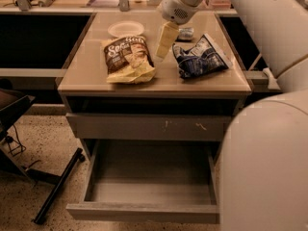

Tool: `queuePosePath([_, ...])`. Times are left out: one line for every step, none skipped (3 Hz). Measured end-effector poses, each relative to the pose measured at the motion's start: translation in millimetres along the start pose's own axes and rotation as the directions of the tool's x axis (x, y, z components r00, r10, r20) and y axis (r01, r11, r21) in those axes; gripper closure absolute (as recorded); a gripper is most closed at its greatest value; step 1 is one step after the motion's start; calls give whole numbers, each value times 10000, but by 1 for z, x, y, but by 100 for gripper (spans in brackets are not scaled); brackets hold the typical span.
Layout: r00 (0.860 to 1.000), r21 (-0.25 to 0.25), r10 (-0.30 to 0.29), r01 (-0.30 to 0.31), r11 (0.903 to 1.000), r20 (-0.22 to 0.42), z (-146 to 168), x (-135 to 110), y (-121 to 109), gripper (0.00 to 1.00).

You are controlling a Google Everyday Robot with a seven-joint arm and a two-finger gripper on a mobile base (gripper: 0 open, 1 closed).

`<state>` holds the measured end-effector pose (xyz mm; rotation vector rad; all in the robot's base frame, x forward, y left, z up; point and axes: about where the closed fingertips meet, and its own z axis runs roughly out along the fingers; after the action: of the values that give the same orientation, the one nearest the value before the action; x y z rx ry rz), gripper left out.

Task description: Place brown chip bag into middle drawer

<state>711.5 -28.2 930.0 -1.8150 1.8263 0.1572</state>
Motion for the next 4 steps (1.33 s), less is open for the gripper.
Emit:
queuePosePath([9999,-680,-50,60,9977,142,48,-15,-7,0])
queuePosePath([9998,-1597,-104,132,9871,181,93,-17,5,0])
queuePosePath([9997,-2397,-162,203,9706,191,128,-16,23,0])
queuePosePath([9997,-2407,-160,200,9704,187,128,-16,24,0])
